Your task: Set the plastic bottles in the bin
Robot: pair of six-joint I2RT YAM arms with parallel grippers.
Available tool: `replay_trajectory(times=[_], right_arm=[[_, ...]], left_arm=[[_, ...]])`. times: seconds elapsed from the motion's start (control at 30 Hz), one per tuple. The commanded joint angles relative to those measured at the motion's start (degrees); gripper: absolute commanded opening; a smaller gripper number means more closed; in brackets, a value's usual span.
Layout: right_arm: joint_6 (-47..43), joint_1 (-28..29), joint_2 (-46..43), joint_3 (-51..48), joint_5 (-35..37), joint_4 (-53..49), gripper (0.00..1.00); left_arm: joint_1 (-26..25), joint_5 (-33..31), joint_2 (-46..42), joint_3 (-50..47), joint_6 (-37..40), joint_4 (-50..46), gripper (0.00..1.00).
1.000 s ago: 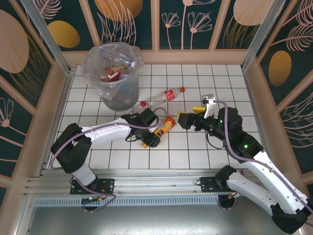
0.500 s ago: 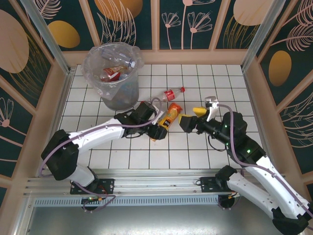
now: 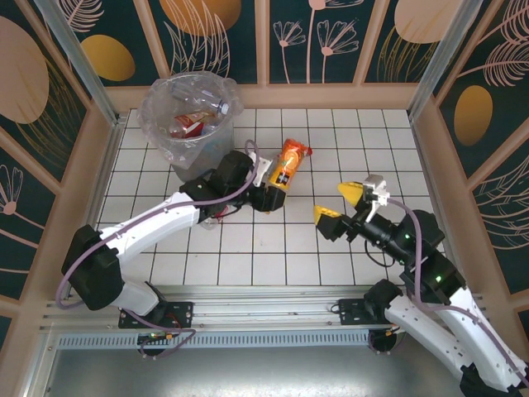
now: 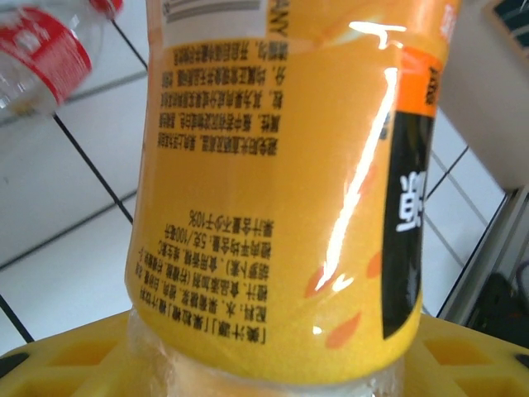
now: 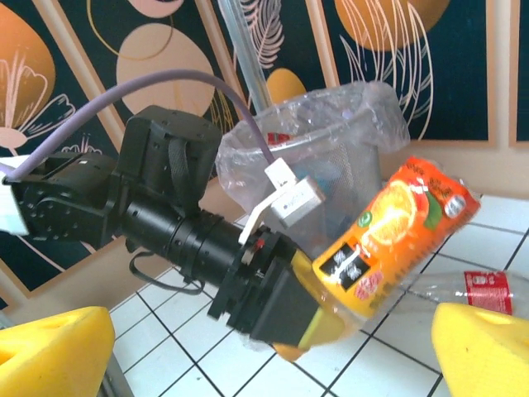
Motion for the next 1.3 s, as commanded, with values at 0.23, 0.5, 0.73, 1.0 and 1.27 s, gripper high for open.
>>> replay_trajectory(times=[0.23, 0.5, 0.73, 1.0, 1.27], right_arm=[[-4.8, -0.2, -3.9, -2.4, 3.4, 1.2, 0.99], [-4.4, -0.2, -3.6, -2.7, 5.5, 0.7, 0.99], [-4.4, -0.2, -3.2, -2.5, 6.3, 0.2, 0.99], [-4.4, -0.2, -3.1, -2.6, 6.6, 0.0, 0.99], [-4.3, -0.2, -3.1, -2.5, 6.6, -0.2, 0.99]], left_arm=[[3.7, -3.5, -2.4, 17.0, -0.2, -1.7, 0.59], [6.3, -17.6, 2.6, 34.6, 7.6, -15.5, 0.58], [9.3, -28.7, 7.0, 45.3, 12.2, -25.8, 0.58], [15.4, -31.2, 9.1, 47.0, 11.8, -33.6, 0.59], [18.6, -38.0, 10.5, 45.6, 15.0, -34.8, 0.6]])
